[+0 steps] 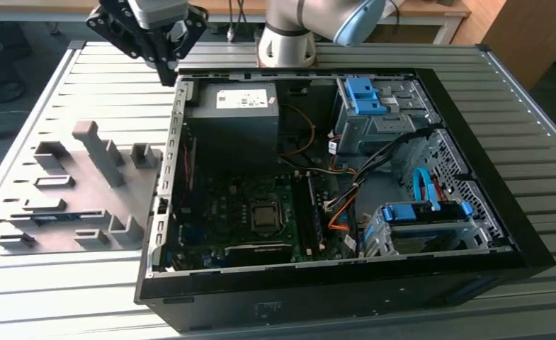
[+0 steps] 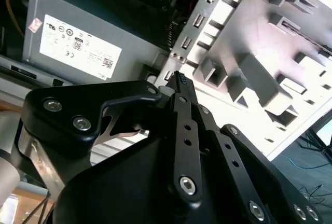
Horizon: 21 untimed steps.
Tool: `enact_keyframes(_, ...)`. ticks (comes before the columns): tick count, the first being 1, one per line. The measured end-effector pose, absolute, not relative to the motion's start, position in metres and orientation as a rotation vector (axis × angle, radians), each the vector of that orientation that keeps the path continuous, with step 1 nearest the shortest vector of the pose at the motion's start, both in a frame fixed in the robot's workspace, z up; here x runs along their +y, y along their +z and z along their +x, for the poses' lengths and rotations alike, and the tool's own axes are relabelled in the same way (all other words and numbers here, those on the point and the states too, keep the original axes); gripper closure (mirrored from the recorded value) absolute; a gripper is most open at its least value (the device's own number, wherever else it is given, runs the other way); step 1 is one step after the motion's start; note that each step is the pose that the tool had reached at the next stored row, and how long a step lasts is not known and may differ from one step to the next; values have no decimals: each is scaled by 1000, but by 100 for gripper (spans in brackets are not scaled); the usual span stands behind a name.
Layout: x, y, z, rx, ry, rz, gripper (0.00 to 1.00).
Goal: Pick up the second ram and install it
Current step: 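Reach for the second ram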
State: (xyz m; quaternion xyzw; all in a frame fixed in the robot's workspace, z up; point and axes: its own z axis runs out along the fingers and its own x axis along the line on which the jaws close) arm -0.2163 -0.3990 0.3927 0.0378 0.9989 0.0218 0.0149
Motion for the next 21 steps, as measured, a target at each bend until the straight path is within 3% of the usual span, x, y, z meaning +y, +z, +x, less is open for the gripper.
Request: enact_keyframes(21, -401, 391, -257, 3109, 68, 118, 90)
